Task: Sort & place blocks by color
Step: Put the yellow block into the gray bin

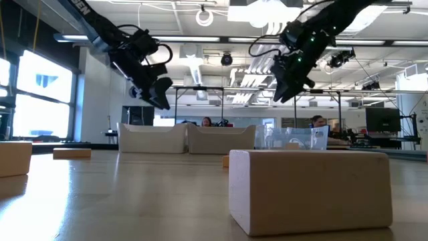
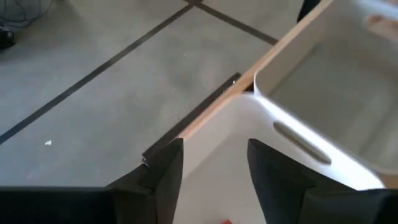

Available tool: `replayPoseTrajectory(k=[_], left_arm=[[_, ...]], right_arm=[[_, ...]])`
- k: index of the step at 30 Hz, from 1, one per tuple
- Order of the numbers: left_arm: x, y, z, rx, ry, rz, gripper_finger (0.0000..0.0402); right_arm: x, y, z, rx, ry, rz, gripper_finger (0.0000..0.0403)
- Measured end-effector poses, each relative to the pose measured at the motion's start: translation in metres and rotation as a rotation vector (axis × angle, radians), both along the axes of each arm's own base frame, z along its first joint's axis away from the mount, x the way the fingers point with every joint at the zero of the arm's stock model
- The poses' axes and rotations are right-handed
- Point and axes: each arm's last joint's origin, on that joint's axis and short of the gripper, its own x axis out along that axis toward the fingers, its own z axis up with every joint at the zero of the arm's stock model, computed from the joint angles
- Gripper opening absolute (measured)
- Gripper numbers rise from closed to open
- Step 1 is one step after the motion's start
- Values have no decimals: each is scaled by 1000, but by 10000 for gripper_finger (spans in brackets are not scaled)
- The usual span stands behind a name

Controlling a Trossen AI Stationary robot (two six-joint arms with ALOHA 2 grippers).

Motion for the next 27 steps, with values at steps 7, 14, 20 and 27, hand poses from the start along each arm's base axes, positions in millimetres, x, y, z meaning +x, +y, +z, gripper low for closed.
replayPoseTrajectory(k=[7, 14, 20, 27], left_arm=[[9, 0, 13, 25, -17, -25, 174], [20, -10, 11, 28, 22, -98, 175], [28, -16, 12, 31, 23, -130, 173], [27, -17, 11, 26, 27, -129, 173]], right_arm=[[-1, 3, 2, 32, 33, -2, 182], [-3, 6, -6, 119, 61, -48, 182], [4, 0, -26, 215, 86, -58, 182], [10, -5, -49, 291, 139, -56, 182]])
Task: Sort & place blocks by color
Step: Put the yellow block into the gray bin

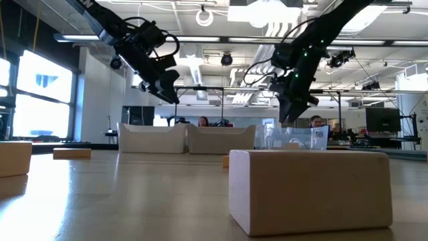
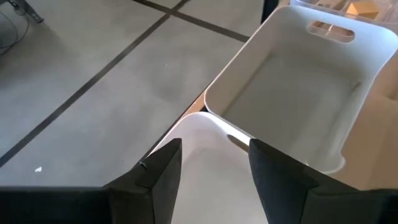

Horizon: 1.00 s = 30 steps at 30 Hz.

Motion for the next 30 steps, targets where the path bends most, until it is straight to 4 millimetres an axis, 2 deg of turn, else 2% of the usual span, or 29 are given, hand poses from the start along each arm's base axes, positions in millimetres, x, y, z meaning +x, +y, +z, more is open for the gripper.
replayPoseTrajectory(k=[8, 17, 30], left_arm=[[0, 0, 0, 0, 1, 0, 172], [0, 0, 0, 0, 1, 0, 173], [0, 0, 0, -1, 1, 0, 172]], right_arm=[[3, -1, -13, 29, 53, 5, 182], [8, -7, -38, 66, 132, -5, 182], [10, -10, -56, 90, 185, -11, 182]])
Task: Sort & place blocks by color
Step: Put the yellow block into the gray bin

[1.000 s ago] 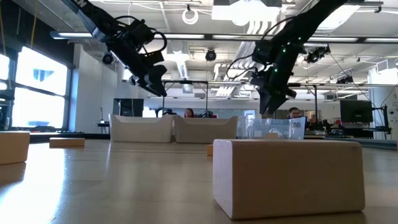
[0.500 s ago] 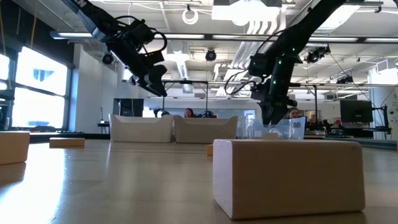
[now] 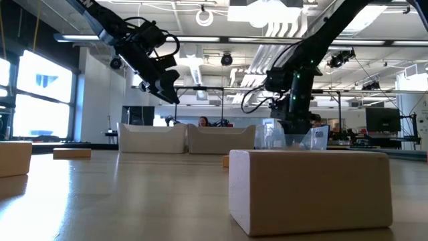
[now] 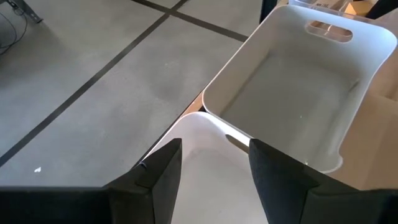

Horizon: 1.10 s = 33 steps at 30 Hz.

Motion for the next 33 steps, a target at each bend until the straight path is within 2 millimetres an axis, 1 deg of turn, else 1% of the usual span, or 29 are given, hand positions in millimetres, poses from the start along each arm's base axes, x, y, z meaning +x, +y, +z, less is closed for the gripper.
replayPoseTrajectory(k=[4, 6, 11, 13, 20, 22, 28, 33], left_arm=[[0, 0, 0, 0, 0, 0, 173], [0, 0, 0, 0, 0, 0, 172], [0, 0, 0, 0, 0, 0, 172], [0, 0, 0, 0, 0, 0, 173], [0, 0, 0, 0, 0, 0, 173], [0, 0, 0, 0, 0, 0, 172], [0, 0, 0, 0, -1, 0, 172], [0, 0, 0, -1, -2, 2, 172]], right_arm=[[1, -1, -1, -1, -7, -6, 180], [1, -1, -1, 1, -6, -8, 172], [0, -1, -1, 0, -7, -11, 115], [0, -1, -1, -1, -8, -10, 98], [0, -1, 2, -5, -14, -17, 97], [-1, 0, 8, -19, -29, -17, 97], [-4, 5, 39, -95, -132, -40, 97], [3, 9, 60, -190, -249, -26, 97]])
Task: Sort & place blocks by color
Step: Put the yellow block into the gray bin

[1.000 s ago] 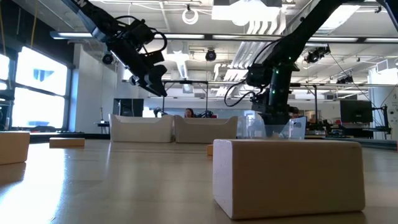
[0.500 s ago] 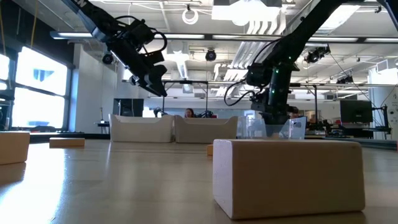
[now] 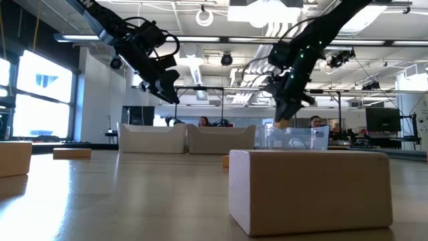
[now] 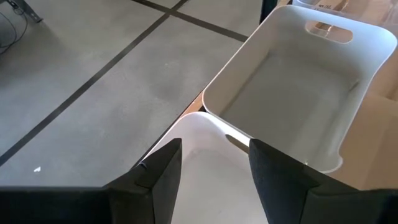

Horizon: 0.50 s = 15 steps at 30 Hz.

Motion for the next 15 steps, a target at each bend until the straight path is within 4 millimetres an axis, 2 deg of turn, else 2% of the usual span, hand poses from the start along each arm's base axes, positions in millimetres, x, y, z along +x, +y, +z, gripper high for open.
replayPoseTrajectory(k=[8, 15], left_arm=[[0, 0, 0, -8, -9, 9, 172], [2, -4, -2, -32, 12, -4, 172]], right_arm=[[27, 10, 18, -109, -195, 105, 100], [49, 28, 25, -159, -295, 196, 102]])
